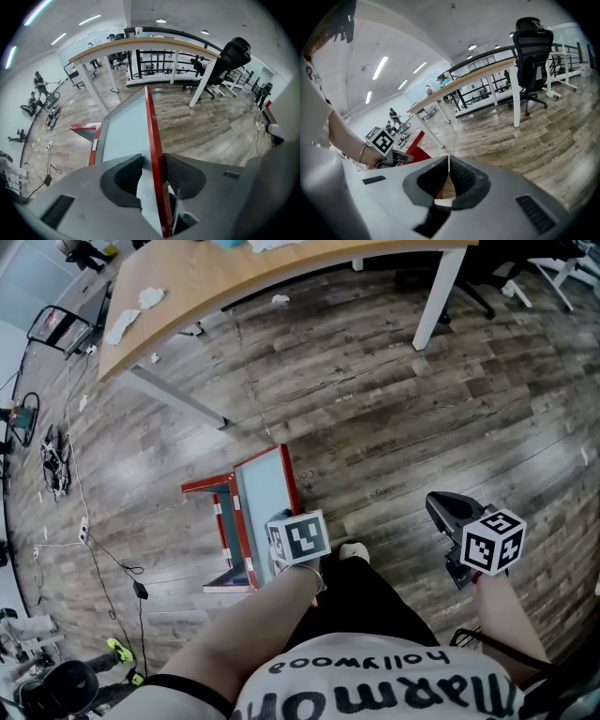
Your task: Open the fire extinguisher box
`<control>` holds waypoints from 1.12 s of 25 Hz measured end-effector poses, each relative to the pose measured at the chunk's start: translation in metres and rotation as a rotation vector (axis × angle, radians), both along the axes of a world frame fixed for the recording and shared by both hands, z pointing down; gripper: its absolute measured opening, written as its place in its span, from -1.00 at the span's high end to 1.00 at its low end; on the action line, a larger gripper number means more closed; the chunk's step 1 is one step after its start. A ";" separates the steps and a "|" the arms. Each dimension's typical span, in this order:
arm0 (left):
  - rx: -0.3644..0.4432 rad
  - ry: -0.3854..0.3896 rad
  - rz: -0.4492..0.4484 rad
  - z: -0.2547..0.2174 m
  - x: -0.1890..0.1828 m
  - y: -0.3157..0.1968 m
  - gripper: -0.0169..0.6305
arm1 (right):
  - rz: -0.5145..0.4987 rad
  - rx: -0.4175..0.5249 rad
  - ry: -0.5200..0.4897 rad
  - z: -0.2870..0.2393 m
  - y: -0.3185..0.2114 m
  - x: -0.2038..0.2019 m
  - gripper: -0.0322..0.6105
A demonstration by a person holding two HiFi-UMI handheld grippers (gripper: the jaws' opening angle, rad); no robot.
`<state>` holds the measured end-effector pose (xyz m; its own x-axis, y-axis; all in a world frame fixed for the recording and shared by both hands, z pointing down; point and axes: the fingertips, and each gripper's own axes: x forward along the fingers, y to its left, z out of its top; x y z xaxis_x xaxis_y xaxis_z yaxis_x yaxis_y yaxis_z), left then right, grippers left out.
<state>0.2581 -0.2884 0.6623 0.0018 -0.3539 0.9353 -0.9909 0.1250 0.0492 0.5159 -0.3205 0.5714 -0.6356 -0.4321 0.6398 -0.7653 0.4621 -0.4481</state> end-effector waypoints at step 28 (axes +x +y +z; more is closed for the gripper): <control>0.107 0.026 -0.024 -0.067 -0.013 -0.018 0.49 | 0.000 0.042 -0.017 -0.041 -0.002 -0.009 0.86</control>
